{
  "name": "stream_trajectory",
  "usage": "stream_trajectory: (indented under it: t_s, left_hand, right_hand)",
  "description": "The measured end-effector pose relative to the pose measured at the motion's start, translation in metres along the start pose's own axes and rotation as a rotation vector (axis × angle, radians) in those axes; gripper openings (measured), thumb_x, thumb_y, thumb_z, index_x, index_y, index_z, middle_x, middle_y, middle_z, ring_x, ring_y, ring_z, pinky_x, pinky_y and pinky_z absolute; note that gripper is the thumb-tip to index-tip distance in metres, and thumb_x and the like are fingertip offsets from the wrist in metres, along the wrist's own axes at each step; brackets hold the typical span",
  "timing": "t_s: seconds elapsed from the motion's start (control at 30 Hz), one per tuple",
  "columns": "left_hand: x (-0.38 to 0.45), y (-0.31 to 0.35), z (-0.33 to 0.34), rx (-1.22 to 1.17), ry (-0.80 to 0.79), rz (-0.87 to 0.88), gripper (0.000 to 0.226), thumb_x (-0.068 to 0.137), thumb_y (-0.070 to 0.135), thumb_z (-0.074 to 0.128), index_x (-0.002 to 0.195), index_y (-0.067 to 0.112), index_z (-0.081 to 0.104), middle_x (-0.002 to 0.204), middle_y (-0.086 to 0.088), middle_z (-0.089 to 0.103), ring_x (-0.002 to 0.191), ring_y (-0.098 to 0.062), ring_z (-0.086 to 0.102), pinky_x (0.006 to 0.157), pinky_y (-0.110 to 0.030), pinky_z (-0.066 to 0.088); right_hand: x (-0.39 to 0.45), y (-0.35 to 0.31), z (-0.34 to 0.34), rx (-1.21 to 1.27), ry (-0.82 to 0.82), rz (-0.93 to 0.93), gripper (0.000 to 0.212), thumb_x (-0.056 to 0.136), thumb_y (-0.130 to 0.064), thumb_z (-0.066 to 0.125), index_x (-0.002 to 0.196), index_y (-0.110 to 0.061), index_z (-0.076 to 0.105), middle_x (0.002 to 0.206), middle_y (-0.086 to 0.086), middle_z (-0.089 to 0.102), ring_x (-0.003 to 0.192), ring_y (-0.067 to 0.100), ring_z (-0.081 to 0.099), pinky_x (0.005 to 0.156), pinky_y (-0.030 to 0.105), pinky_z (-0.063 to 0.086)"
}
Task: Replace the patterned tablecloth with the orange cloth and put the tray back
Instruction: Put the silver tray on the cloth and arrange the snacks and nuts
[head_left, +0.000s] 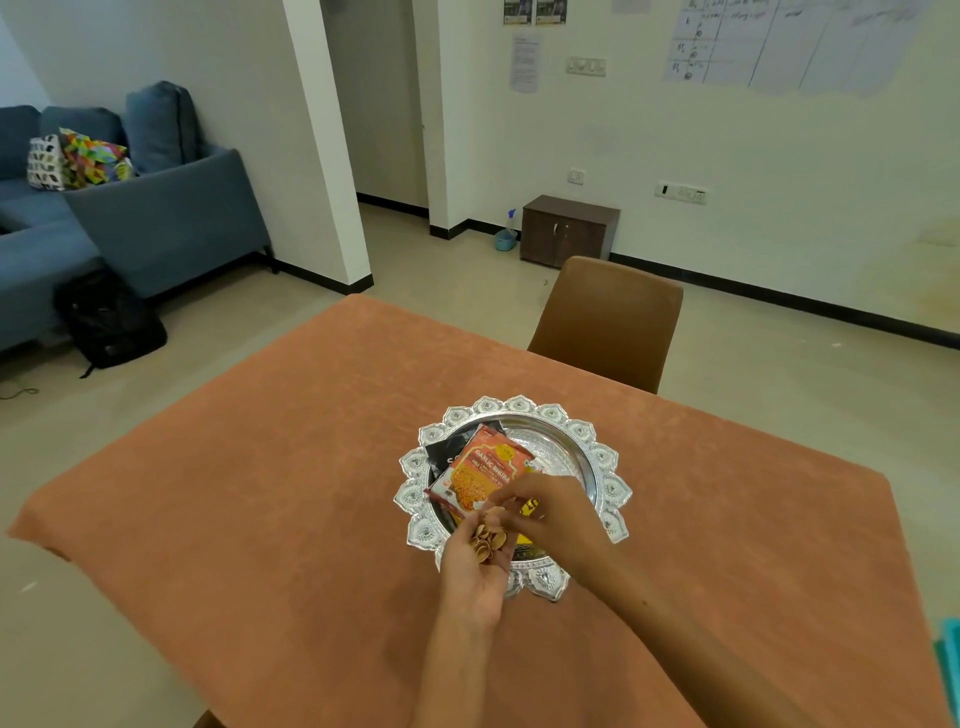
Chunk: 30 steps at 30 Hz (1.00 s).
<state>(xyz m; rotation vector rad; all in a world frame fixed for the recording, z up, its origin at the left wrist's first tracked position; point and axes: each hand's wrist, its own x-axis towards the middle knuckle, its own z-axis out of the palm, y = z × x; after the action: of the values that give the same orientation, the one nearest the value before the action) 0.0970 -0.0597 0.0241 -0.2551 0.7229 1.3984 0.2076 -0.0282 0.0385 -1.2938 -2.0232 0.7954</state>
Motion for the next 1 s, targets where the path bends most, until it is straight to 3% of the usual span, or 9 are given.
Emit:
stream_trajectory:
  t_s: [0.17, 0.3, 0.4, 0.5, 0.7, 0.9, 1.0]
  left_hand:
    - [0.0, 0.004, -0.003, 0.021, -0.033, -0.029, 0.033, 0.101, 0.008, 0.032, 0.097, -0.011, 0.059, 0.079, -0.023, 0.07, 0.066, -0.027, 0.071, 0.063, -0.034, 0.057]
    - [0.002, 0.005, -0.004, 0.006, -0.037, -0.034, 0.033, 0.101, 0.009, 0.032, 0.1, -0.012, 0.058, 0.083, -0.025, 0.07, 0.07, -0.03, 0.071, 0.067, -0.038, 0.057]
    - [0.005, 0.004, 0.0, 0.008, -0.037, -0.035, 0.035, 0.101, 0.01, 0.032, 0.101, -0.013, 0.058, 0.085, -0.026, 0.07, 0.072, -0.03, 0.071, 0.07, -0.038, 0.056]
    - [0.008, 0.001, 0.003, 0.02, -0.044, -0.04, 0.033, 0.101, 0.009, 0.032, 0.104, -0.013, 0.057, 0.085, -0.025, 0.07, 0.072, -0.03, 0.071, 0.067, -0.038, 0.057]
    - [0.017, -0.003, 0.004, 0.034, -0.047, -0.047, 0.033, 0.101, 0.01, 0.033, 0.105, -0.013, 0.057, 0.088, -0.026, 0.07, 0.074, -0.03, 0.072, 0.07, -0.039, 0.056]
    - [0.022, -0.011, 0.005, 0.043, -0.022, -0.053, 0.034, 0.102, 0.01, 0.033, 0.102, -0.012, 0.058, 0.086, -0.026, 0.07, 0.073, -0.031, 0.071, 0.071, -0.04, 0.056]
    - [0.022, -0.013, 0.004, 0.038, -0.013, -0.067, 0.034, 0.102, 0.011, 0.033, 0.101, -0.012, 0.058, 0.086, -0.026, 0.07, 0.072, -0.031, 0.071, 0.069, -0.04, 0.056]
  right_hand:
    - [0.016, 0.039, -0.008, -0.098, 0.331, 0.163, 0.009, 0.082, -0.011, 0.071, 0.089, -0.016, 0.075, 0.085, -0.004, 0.07, 0.073, 0.01, 0.063, 0.068, 0.032, 0.053]
    - [0.036, 0.077, -0.01, -0.275, 0.188, 0.322, 0.021, 0.084, -0.009, 0.067, 0.105, -0.011, 0.071, 0.102, 0.006, 0.069, 0.083, 0.015, 0.062, 0.073, 0.029, 0.046]
    - [0.049, 0.09, -0.005, -0.392, 0.11, 0.293, 0.028, 0.086, -0.007, 0.062, 0.113, -0.01, 0.067, 0.112, 0.008, 0.065, 0.098, 0.021, 0.061, 0.08, 0.031, 0.044]
    - [0.061, 0.091, -0.004, -0.439, 0.021, 0.21, 0.024, 0.086, -0.006, 0.06, 0.107, -0.01, 0.07, 0.105, 0.01, 0.065, 0.096, 0.027, 0.061, 0.076, 0.032, 0.046]
    - [0.071, 0.093, -0.005, -0.546, -0.104, 0.116, 0.024, 0.078, -0.001, 0.056, 0.087, -0.015, 0.074, 0.092, 0.002, 0.06, 0.083, 0.021, 0.057, 0.067, 0.032, 0.047]
    - [0.068, 0.104, 0.006, -0.643, -0.035, -0.062, 0.009, 0.081, 0.003, 0.058, 0.083, -0.004, 0.064, 0.084, 0.012, 0.059, 0.076, 0.029, 0.057, 0.064, 0.036, 0.045]
    - [0.066, 0.107, 0.008, -0.588, 0.01, -0.047, 0.013, 0.081, 0.007, 0.055, 0.085, -0.004, 0.059, 0.09, 0.012, 0.057, 0.082, 0.028, 0.053, 0.066, 0.033, 0.039]
